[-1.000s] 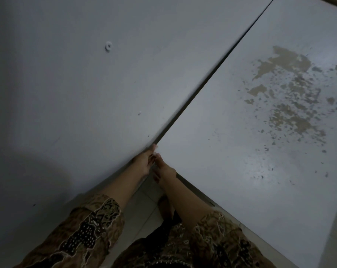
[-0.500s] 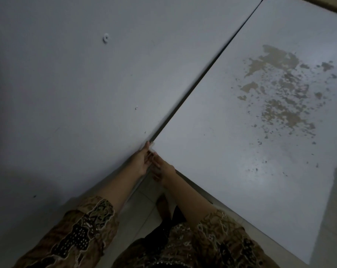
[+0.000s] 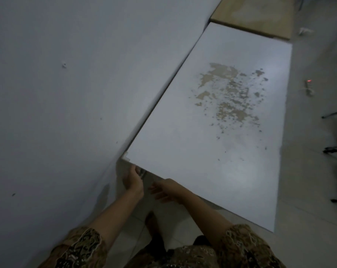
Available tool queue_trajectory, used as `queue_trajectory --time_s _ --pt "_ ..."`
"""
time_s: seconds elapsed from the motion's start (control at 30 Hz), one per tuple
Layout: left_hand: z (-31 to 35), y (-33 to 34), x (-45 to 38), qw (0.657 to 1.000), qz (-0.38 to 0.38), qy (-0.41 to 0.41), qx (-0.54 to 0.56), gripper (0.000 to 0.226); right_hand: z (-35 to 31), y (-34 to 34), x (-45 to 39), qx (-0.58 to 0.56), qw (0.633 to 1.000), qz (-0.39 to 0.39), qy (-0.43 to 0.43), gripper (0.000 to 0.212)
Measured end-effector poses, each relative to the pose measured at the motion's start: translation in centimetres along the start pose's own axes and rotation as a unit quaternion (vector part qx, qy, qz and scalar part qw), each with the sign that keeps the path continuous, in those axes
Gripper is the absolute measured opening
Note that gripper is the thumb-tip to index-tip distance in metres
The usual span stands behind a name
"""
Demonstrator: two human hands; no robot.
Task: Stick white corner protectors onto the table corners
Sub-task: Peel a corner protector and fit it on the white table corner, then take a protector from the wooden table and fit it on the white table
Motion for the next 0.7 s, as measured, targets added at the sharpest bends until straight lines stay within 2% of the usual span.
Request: queue_trajectory --time_s 0.13,0.2,0.3,0.5,0.7 --pt "0.4 4.2 4.2 0.996 -0.07 0.051 -0.001 0.024 4.4 -4.9 5.2 0.009 0.999 -0.01 -0.043 0.036" --pt "0.1 6.5 7.1 0.991 -0.108 0.081 -0.017 0.025 7.4 -7.8 7.5 0.005 0.998 -0.014 -0.056 0.028" --pt "-0.9 10.2 11.8 0.98 -0.172 0.098 -0.031 0.026 12.7 -12.8 10.0 -0.008 0.998 0.003 -0.059 0.024" --pt "-4.4 17.7 23.7 0.952 -0.272 0.124 -0.064 0.029 24.2 -25.2 15.1 -0.095 0.983 0.129 -0.085 0.025" --pt "-6.2 25.0 33.5 0.896 -0.378 0.188 -0.135 0.028 31.4 -34.9 20.2 -0.174 0.95 0.233 -0.115 0.015"
Point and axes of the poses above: each hand's wrist, its own x-axis away from the middle knuckle, its own y-axis out of the palm, z = x × y, the point moved 3 cm from there along -x, towards the middle knuckle, and after that the axes turned 13 degrees about y, right-handed, at the moved point
